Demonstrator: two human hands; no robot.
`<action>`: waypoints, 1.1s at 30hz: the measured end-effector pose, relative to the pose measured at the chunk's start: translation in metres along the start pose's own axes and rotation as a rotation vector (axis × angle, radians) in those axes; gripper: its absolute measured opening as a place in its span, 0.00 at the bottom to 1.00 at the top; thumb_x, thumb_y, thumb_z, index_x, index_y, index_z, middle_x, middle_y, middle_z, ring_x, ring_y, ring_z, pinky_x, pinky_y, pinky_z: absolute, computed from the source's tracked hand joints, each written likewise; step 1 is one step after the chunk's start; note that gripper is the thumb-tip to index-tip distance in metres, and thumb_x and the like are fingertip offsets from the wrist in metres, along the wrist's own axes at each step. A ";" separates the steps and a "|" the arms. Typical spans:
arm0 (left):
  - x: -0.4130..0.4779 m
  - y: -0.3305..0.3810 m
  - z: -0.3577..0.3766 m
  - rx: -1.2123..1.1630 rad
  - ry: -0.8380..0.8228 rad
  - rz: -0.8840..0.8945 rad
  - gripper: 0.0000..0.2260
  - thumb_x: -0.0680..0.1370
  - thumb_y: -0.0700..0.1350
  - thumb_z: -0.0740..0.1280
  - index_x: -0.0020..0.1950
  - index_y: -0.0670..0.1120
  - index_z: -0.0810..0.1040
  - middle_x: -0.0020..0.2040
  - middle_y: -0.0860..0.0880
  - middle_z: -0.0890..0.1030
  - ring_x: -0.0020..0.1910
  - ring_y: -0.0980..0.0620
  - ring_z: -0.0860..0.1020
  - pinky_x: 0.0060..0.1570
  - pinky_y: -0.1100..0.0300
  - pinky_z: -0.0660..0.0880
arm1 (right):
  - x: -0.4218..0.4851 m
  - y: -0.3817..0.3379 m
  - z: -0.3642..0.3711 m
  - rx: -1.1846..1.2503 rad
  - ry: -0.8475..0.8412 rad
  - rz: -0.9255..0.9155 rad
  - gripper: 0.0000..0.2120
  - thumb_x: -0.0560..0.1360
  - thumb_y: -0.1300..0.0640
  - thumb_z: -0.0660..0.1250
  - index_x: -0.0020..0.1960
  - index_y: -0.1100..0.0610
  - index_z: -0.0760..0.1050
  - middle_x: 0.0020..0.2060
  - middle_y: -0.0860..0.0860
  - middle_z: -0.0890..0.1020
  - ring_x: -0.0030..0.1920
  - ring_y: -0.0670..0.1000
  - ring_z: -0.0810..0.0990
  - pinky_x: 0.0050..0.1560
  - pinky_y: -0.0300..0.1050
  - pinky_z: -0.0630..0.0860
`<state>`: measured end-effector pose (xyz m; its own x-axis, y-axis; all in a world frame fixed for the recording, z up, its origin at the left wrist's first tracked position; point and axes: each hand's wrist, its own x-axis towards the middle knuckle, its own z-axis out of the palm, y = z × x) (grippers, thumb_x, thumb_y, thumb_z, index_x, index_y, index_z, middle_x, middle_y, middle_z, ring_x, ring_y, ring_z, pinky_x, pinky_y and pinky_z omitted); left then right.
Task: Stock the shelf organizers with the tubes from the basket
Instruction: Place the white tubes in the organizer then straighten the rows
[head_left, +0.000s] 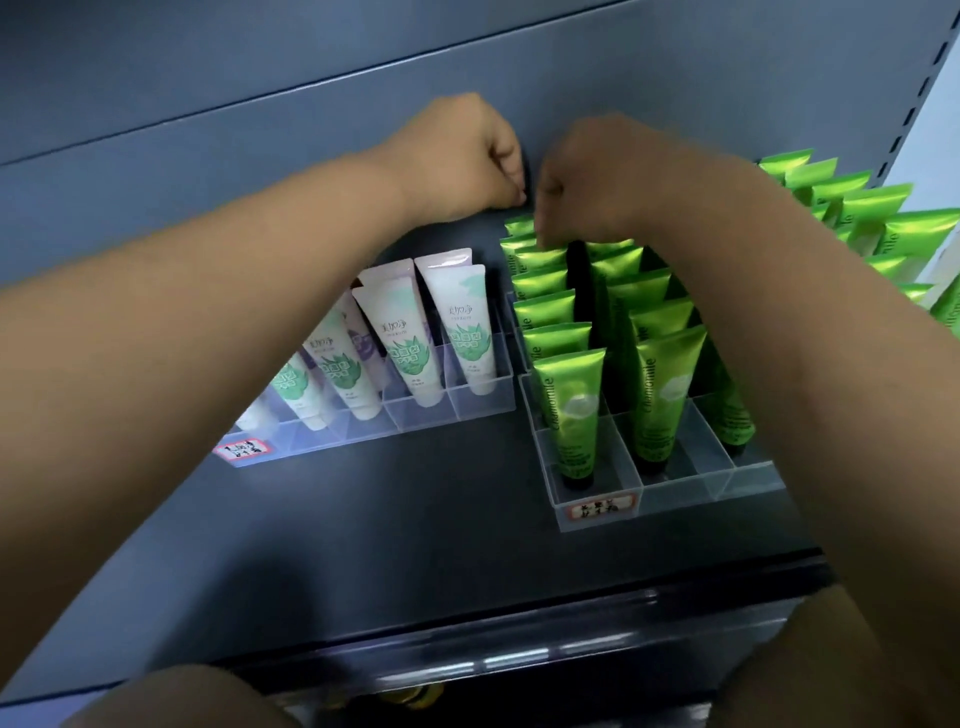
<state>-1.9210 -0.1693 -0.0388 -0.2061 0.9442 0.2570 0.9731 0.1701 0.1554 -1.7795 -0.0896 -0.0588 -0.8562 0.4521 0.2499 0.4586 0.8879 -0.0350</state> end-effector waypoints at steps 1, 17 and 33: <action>0.001 0.000 0.001 0.003 -0.036 -0.006 0.06 0.71 0.50 0.75 0.47 0.53 0.87 0.46 0.55 0.86 0.51 0.53 0.82 0.59 0.55 0.77 | 0.000 0.000 0.000 -0.003 -0.009 0.008 0.12 0.74 0.52 0.73 0.54 0.57 0.85 0.52 0.59 0.85 0.55 0.60 0.82 0.53 0.48 0.75; -0.001 -0.007 0.017 0.173 0.003 -0.064 0.02 0.72 0.48 0.73 0.43 0.52 0.84 0.45 0.54 0.85 0.53 0.53 0.78 0.64 0.48 0.59 | 0.006 -0.005 0.012 0.047 -0.006 0.003 0.09 0.71 0.54 0.76 0.50 0.55 0.85 0.46 0.56 0.85 0.50 0.58 0.83 0.54 0.48 0.78; 0.001 -0.014 0.025 0.225 0.062 -0.029 0.09 0.75 0.51 0.69 0.49 0.48 0.84 0.46 0.50 0.83 0.53 0.48 0.78 0.64 0.47 0.60 | 0.008 -0.011 0.009 -0.028 -0.027 -0.027 0.05 0.73 0.54 0.74 0.43 0.55 0.80 0.36 0.53 0.77 0.45 0.58 0.77 0.45 0.45 0.68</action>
<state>-1.9322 -0.1632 -0.0649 -0.2331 0.9203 0.3143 0.9638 0.2616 -0.0510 -1.7936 -0.0946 -0.0650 -0.8742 0.4308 0.2240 0.4418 0.8971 -0.0013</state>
